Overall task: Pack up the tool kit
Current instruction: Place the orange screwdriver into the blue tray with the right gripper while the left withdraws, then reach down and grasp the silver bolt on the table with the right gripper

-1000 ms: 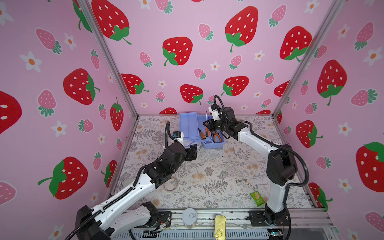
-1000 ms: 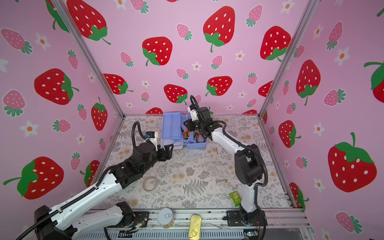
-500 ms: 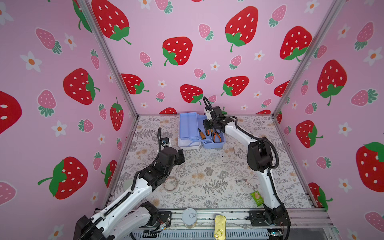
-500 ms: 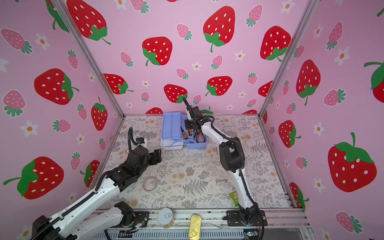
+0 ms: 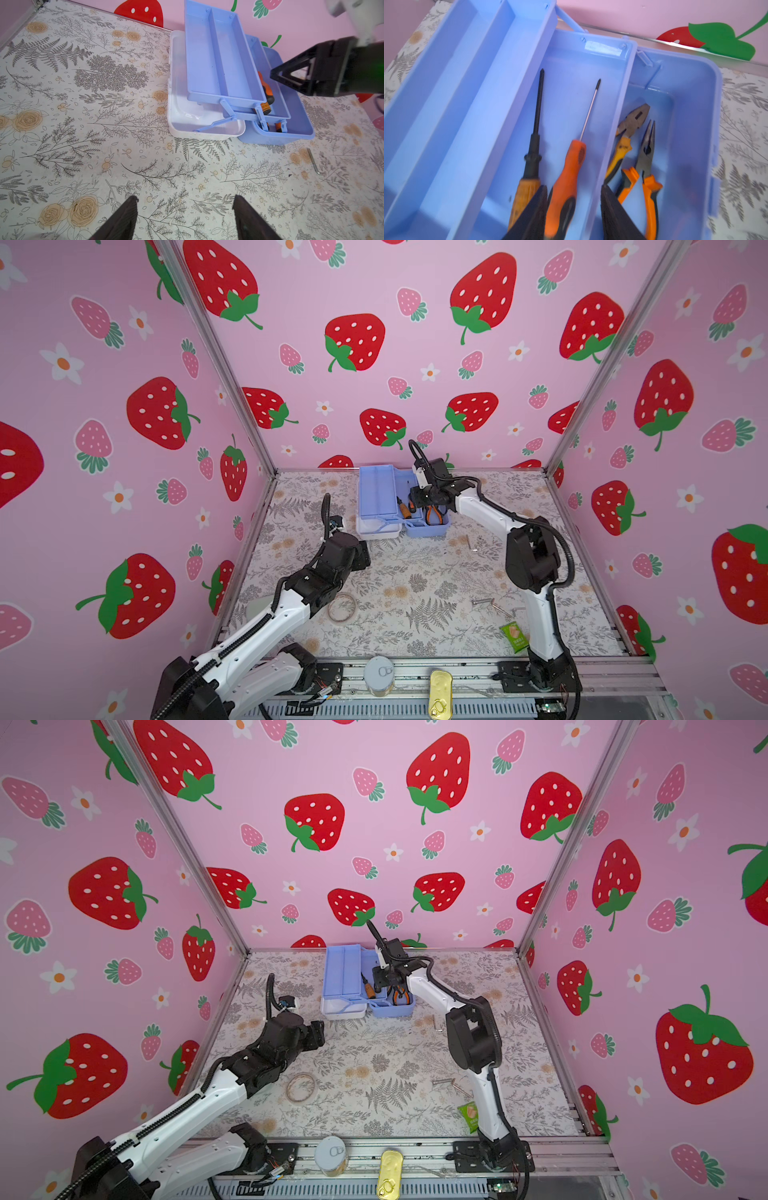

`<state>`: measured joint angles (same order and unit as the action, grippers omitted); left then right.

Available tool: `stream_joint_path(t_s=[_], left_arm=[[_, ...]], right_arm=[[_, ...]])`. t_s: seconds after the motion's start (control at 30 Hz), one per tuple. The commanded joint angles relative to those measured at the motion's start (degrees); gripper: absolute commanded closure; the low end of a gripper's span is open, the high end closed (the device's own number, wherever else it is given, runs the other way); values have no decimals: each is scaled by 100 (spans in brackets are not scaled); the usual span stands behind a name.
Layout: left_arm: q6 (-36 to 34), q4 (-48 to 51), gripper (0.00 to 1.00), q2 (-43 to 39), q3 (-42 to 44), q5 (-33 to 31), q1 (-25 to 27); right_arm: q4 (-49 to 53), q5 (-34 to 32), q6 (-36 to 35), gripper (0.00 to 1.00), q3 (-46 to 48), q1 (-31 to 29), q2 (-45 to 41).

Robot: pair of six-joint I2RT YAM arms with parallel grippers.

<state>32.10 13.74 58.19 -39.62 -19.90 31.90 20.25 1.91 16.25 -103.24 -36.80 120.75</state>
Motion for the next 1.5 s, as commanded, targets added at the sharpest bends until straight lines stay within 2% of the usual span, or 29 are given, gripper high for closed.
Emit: stream_joint_path(t_s=[0.0, 0.1, 0.33, 0.47, 0.57, 0.63, 0.77, 0.97, 1.07, 1.23, 1.47], left_arm=[[324, 278, 29, 202, -29, 0, -26], [430, 409, 35, 363, -4, 156, -25], [538, 61, 37, 581, 17, 623, 19], [368, -140, 46, 1139, -388, 795, 402], [169, -218, 54, 1752, -876, 853, 890], [26, -204, 55, 2149, -1215, 861, 1194], [-261, -192, 55, 2739, -1769, 828, 1685], [-393, -177, 56, 3363, -2350, 1149, 1811], [-397, -174, 56, 3484, -2480, 1215, 1815], [-388, -116, 56, 3481, -2499, 1205, 1812], [-404, -38, 56, 3434, -2393, 1050, 1813]], right_arm=[[-584, -118, -134, 54, 874, -30, -1129], [-717, -521, -117, 53, 1956, -29, -2012], [-93, -1535, 511, 49, 4373, -28, -3790], [787, -1896, 845, 49, 5099, -29, -4283], [991, -2095, 1172, 49, 5655, 20, -4751], [1065, -1943, 1413, 49, 5983, 87, -5002], [897, -1113, 1882, 49, 6669, 151, -5523], [717, -253, 2310, 49, 7365, 191, -6210], [495, 106, 2445, 40, 7655, 208, -6368], [87, 469, 2504, 37, 7888, 247, -6065], [-584, 660, 2394, 38, 7731, 261, -5278]])
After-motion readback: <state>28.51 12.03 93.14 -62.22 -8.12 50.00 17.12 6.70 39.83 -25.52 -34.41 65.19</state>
